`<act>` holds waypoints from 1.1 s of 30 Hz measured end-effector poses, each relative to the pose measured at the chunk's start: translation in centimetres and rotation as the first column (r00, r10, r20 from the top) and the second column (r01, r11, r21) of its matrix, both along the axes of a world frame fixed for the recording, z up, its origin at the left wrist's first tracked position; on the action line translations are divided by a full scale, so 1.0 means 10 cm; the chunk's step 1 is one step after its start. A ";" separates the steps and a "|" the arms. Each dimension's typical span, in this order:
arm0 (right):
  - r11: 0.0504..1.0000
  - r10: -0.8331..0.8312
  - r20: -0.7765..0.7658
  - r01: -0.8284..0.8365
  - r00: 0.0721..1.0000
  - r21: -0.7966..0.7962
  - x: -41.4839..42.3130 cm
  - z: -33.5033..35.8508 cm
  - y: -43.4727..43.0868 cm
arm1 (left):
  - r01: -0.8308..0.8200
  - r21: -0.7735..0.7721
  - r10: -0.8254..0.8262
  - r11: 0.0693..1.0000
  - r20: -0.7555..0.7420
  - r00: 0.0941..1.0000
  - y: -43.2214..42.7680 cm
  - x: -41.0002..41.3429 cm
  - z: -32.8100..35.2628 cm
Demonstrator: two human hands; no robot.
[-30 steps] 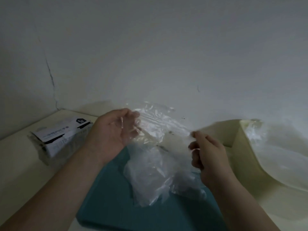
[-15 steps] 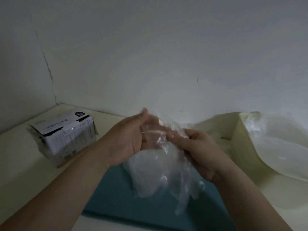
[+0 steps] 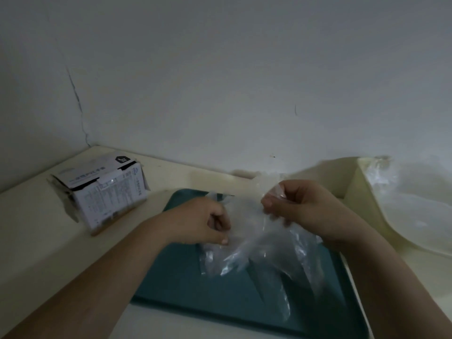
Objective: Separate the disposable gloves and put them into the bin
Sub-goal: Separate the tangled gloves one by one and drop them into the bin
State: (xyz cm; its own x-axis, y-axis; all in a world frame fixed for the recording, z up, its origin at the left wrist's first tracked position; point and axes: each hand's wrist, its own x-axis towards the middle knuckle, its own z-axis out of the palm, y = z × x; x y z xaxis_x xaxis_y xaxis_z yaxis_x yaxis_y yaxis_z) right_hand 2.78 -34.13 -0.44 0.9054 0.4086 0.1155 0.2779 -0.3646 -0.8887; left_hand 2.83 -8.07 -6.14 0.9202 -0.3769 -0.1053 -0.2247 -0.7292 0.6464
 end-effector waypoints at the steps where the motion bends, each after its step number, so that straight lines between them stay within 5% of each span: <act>1: 0.999 0.007 -0.002 -0.007 1.000 0.032 0.00 0.01 -0.03 | -0.019 -0.032 0.019 0.999 -0.003 1.000 0.03 0.02 -0.01; 5: 0.977 -0.008 -0.034 0.015 0.999 0.211 -0.01 0.07 -0.07 | -0.089 -0.164 0.103 0.982 0.079 0.992 0.10 0.05 0.06; 9: 0.955 0.000 -0.109 0.032 0.994 0.296 -0.02 0.07 -0.08 | -0.248 -0.466 0.329 0.849 0.101 0.939 0.13 0.05 0.24; 12: 0.967 0.143 0.041 -0.148 0.989 0.205 -0.08 0.09 -0.06 | -0.354 -0.647 0.392 0.676 -0.091 0.915 0.09 -0.02 0.41; 15: 0.978 0.195 0.302 -0.210 0.933 0.018 -0.15 0.15 0.00 | -0.383 -0.776 0.257 0.501 -0.289 0.922 0.05 -0.08 0.55; 19: 0.973 0.177 0.535 -0.066 0.826 -0.220 -0.19 0.16 0.12 | -0.372 -0.755 0.107 0.540 -0.377 0.920 -0.02 -0.18 0.62; 23: 0.982 0.162 0.399 -0.108 0.902 -0.156 -0.21 0.11 0.16 | -0.329 -0.749 0.028 0.575 -0.383 0.923 -0.13 -0.23 0.59; 29: 0.994 -0.053 0.157 0.038 0.986 0.100 0.00 -0.06 0.06 | -0.378 -0.783 -0.052 0.494 -0.461 0.886 -0.08 -0.15 0.54; 33: 0.991 -0.043 0.139 0.024 0.989 0.135 0.02 -0.06 0.01 | -0.408 -0.810 0.094 0.422 -0.408 0.908 -0.17 -0.11 0.41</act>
